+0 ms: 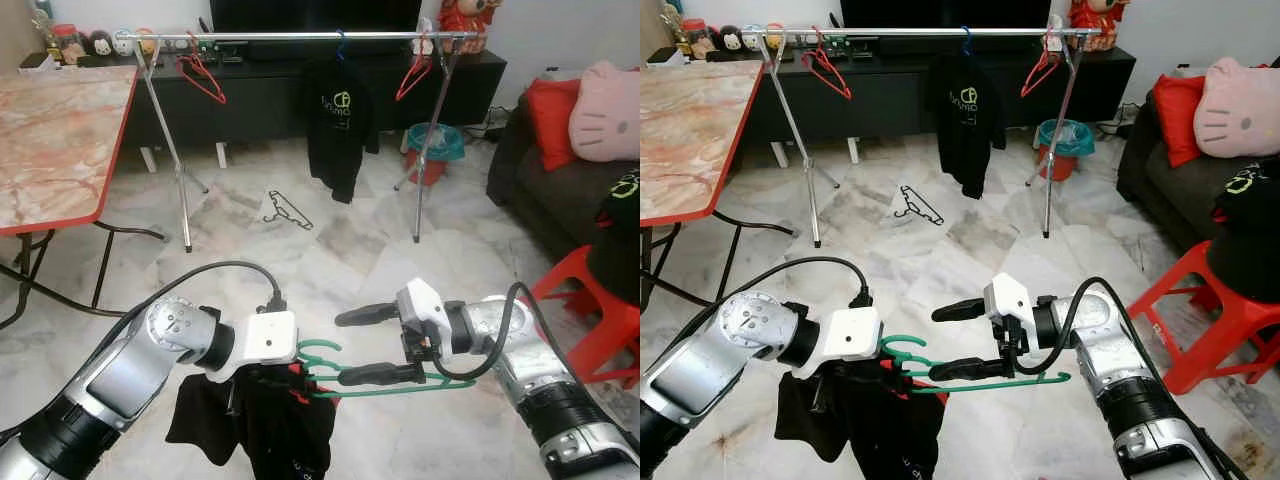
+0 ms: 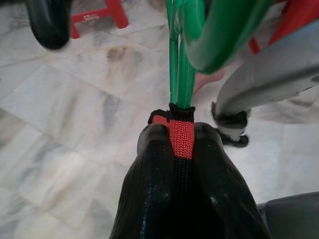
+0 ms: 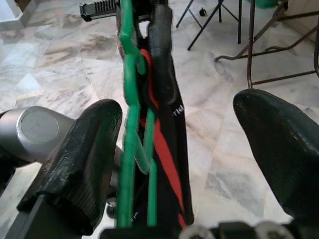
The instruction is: Hang hanger
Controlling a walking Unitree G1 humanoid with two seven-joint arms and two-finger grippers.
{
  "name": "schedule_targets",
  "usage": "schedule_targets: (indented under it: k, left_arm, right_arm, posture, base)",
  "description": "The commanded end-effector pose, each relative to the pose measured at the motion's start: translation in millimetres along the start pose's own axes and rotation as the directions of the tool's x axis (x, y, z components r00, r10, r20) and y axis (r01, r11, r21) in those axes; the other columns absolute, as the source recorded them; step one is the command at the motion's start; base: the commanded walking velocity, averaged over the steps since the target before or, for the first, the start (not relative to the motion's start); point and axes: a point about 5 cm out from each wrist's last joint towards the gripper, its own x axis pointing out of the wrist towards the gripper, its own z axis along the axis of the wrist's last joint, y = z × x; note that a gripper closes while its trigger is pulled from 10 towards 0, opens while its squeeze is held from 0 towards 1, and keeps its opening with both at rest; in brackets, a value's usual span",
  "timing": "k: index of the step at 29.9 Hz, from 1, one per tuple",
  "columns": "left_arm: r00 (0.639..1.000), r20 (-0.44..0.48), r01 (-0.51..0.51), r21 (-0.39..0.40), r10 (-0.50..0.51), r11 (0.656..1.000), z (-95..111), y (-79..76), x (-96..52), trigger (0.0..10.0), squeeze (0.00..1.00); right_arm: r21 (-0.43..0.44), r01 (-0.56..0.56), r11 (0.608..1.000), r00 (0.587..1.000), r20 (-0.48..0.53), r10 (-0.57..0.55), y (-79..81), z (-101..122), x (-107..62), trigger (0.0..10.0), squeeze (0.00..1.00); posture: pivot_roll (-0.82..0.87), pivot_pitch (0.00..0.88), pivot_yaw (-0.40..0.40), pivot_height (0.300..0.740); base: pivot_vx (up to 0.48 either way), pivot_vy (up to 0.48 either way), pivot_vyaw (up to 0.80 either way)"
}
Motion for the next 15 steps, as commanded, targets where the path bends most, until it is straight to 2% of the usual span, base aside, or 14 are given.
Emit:
schedule_targets:
  k: [1, 9, 12, 15]
  left_arm:
    - [1.000, 0.008, -0.029, 0.064, 0.029, 0.998, 14, 9.7, -1.9, 10.0, 0.00]
    - [0.998, 0.000, -0.068, 0.092, 0.068, 0.993, 20, 20.5, 2.8, 10.0, 0.00]
    - [0.996, -0.035, -0.073, 0.111, 0.078, 0.991, 19, 22.8, 4.8, 10.0, 0.00]
    - [0.992, -0.074, -0.087, 0.139, 0.097, 0.986, 19, 26.8, 4.2, 10.0, 0.00]
  right_arm:
    - [-0.019, 0.001, 1.000, 1.000, -0.006, -0.001, 0.1, 0, 1.4, 10.0, 0.00]
    - [-0.037, -0.014, 0.999, 0.998, -0.068, 0.011, 4.2, -8, 4.7, 10.0, 0.00]
    - [-0.049, 0.021, 0.999, 0.996, -0.088, -0.025, 2.8, -12, 5.7, 10.0, 0.00]
    - [-0.085, 0.121, 0.989, 0.986, -0.108, -0.130, -6.2, -14, 6.6, 10.0, 0.00]
  posture:
    - [0.07, 0.000, -0.041, 0.736]
    - [0.07, 0.000, -0.042, 0.736]
    - [0.07, 0.000, -0.044, 0.736]
    - [0.08, 0.000, -0.053, 0.736]
  base:
    - [0.000, 0.000, 0.00]
    - [0.000, 0.000, 0.00]
    - [0.000, 0.000, 0.00]
    - [0.000, 0.000, 0.00]
